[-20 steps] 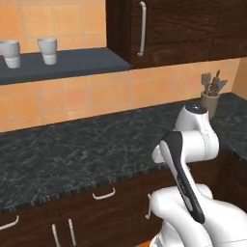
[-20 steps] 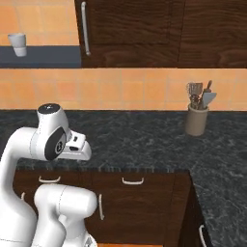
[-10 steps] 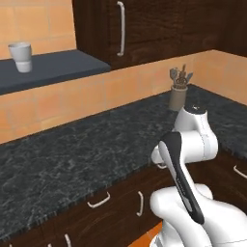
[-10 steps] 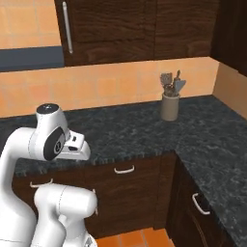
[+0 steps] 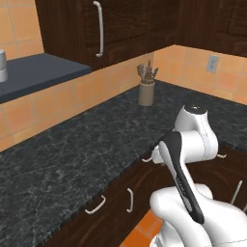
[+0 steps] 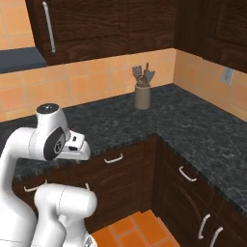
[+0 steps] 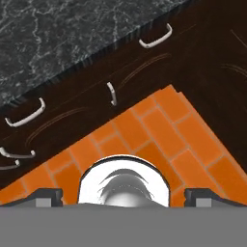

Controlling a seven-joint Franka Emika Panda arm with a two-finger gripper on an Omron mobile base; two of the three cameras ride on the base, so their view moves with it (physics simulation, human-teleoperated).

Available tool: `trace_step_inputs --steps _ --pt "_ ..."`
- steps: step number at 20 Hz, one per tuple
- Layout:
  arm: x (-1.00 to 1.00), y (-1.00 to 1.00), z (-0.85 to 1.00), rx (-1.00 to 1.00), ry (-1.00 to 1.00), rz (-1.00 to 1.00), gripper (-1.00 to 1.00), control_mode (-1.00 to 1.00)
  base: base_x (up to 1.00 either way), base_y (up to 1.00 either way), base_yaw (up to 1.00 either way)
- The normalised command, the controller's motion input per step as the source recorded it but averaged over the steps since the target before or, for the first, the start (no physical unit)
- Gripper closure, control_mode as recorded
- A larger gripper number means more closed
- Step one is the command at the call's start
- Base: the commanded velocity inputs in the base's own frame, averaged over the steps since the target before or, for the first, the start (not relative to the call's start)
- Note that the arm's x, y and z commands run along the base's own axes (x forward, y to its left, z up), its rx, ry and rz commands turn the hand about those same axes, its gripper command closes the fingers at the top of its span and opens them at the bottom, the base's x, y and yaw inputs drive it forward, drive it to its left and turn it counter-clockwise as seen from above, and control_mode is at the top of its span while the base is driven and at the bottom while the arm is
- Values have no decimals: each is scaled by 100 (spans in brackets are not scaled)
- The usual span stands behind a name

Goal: Take a straw from the drawer in front and place it inside the glass cup on the dining counter.

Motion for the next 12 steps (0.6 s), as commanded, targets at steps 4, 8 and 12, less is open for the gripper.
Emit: trace_step_inputs --steps 4,8,12 --pt "7 -18 0 0 0 -31 -100 -100 0 0 0" --pt "16 -88 -3 7 0 -13 -100 -100 0 0 0" --pt "5 -94 -46 24 -2 -4 -100 -100 0 0 0"
